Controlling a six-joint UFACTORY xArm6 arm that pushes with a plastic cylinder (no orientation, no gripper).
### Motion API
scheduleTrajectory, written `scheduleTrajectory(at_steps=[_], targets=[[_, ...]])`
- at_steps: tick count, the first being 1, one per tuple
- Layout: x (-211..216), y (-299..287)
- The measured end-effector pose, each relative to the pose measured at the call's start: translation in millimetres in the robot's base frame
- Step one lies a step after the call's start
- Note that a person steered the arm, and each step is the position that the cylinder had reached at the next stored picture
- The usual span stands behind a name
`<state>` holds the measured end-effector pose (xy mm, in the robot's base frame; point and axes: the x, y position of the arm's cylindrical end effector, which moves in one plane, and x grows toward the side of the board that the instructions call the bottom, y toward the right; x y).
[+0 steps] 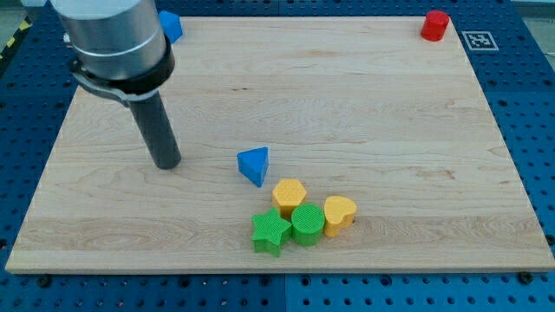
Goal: Push the blue triangle above green star
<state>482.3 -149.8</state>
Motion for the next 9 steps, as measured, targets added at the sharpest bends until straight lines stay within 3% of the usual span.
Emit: scheduleTrajectory(at_steps=[2, 9], targets=[[-2.8, 65.8], [-2.8, 100.6]])
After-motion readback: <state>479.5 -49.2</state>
